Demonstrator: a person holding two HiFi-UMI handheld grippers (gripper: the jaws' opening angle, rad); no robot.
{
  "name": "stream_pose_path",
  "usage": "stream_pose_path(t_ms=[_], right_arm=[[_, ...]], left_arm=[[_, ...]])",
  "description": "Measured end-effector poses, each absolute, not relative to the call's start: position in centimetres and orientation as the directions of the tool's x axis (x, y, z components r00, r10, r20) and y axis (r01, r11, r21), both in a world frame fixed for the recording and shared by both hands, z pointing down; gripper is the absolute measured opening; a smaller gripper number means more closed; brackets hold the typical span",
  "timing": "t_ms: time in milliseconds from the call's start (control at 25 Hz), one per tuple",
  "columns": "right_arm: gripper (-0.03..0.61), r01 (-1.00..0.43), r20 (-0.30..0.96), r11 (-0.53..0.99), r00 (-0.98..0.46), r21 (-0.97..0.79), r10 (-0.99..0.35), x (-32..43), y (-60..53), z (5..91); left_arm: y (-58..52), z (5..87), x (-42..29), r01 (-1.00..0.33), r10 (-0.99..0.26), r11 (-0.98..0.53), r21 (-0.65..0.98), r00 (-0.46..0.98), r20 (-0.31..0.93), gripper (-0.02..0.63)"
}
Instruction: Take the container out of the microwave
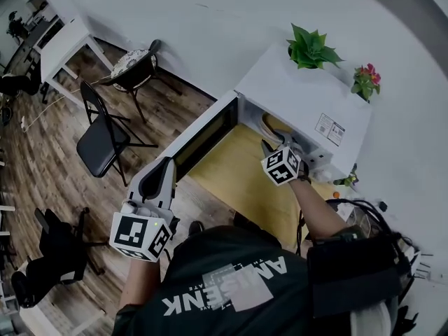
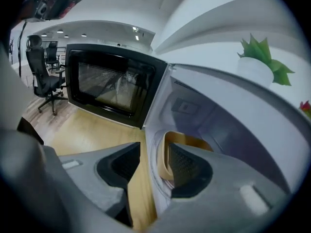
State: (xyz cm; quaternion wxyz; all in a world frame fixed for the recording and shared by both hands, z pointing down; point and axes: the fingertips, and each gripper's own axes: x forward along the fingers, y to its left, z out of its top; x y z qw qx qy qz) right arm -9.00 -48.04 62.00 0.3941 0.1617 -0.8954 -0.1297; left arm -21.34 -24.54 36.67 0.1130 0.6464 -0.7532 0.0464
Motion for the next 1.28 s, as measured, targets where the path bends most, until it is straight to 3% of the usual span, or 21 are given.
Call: stream_pose_path(t_ms=[560, 1040, 1280], right_arm=[[0.164, -0.176, 0.715, 0.903, -0.559, 0.392, -0.42, -9.9, -52.9, 66.1], [0.063, -0.131, 0.728, 0.887, -0.525, 0.442, -0.441, -10.0, -53.2, 66.4], [0.048, -0.13, 0.74, 0.899, -0.526, 0.418, -0.42, -9.9, -51.8, 66.2]], left_arm=[[-23.5, 37.0, -22.0, -0.964, -0.931, 0.254, 0.078, -0.222, 0.291, 0.002], [-22.9, 37.3, -22.9, -0.966, -0.934, 0.246, 0.081, -0.213, 0.288, 0.002], [-22.3, 37.3, -23.6, -0.971, -0.94, 0.224, 0.082, -0.194, 0.28, 0.002]])
